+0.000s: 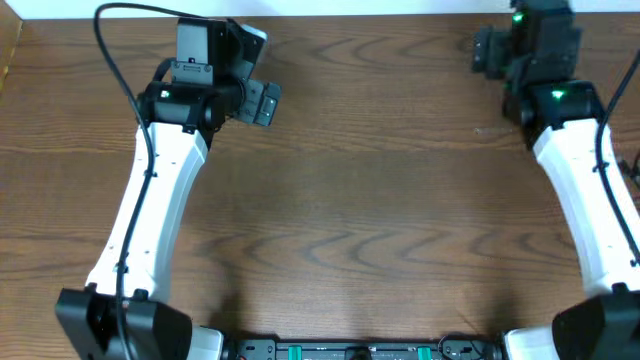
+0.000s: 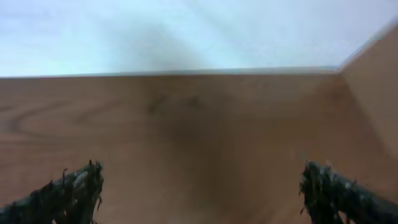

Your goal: Untangle cables

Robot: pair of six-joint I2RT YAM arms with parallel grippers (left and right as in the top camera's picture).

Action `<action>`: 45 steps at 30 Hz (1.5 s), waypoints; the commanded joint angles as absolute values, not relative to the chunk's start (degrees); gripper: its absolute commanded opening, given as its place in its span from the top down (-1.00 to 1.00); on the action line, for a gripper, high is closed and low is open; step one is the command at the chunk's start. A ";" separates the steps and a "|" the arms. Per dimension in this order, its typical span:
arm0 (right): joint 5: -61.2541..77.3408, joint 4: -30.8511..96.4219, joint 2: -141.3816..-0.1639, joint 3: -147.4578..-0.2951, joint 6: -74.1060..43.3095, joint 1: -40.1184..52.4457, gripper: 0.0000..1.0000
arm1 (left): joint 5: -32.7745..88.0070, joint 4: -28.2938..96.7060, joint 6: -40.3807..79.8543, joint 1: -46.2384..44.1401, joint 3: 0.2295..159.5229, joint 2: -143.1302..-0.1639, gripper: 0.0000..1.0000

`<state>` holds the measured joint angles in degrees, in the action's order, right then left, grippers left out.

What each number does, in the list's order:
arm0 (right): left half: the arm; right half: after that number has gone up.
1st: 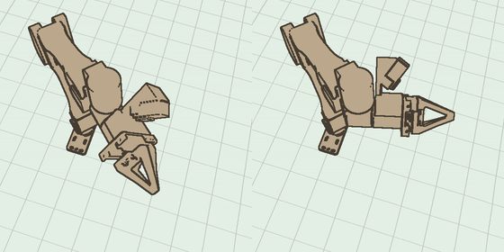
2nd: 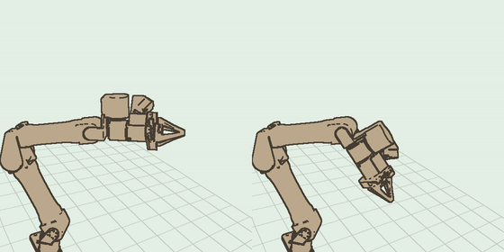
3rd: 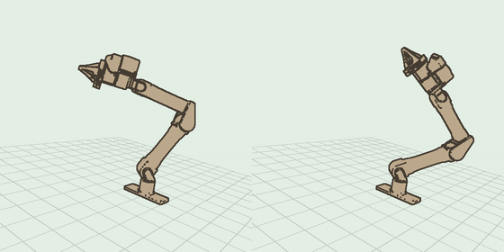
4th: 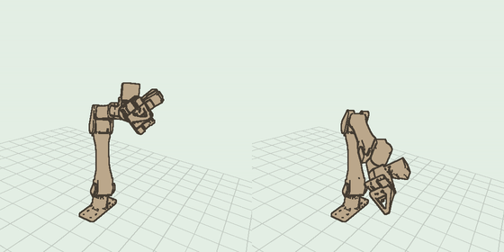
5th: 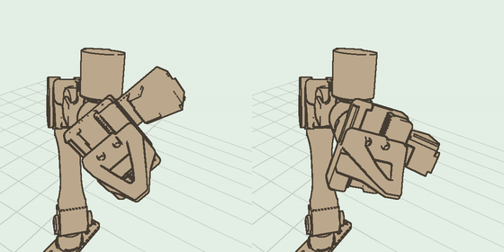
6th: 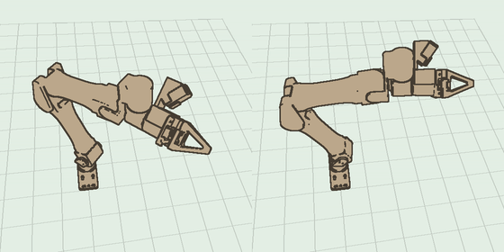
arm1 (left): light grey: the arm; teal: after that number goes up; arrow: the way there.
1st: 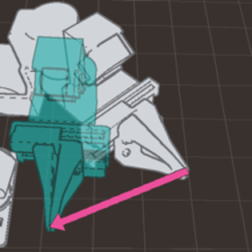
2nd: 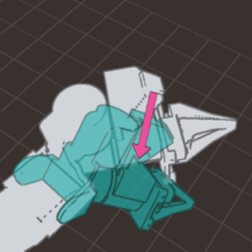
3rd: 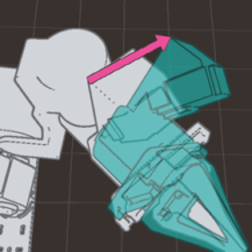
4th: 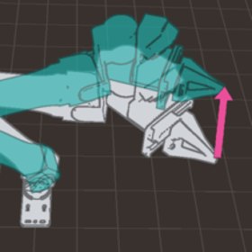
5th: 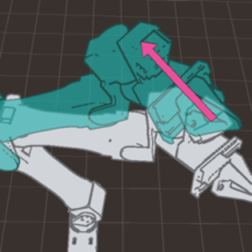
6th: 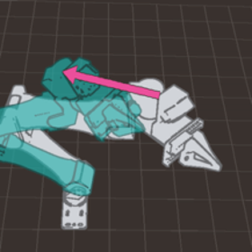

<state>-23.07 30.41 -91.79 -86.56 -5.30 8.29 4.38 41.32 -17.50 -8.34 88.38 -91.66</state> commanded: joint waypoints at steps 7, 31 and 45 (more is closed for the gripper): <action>-40.66 32.53 -74.26 -72.90 -19.18 17.85 -0.99 | -5.45 41.32 -11.09 -8.05 86.89 -69.28 -0.96; -63.51 47.22 -23.16 -47.55 -23.90 53.89 -0.99 | -12.69 40.62 -3.95 -8.10 47.81 -8.12 -0.96; -63.48 47.40 -23.16 -47.55 -23.92 53.89 -0.98 | -12.69 48.03 -3.97 -8.10 47.79 -8.10 -0.96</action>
<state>-62.06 47.33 -22.85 -47.83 -24.73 53.39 -12.19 46.92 -4.45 -8.29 47.79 -8.29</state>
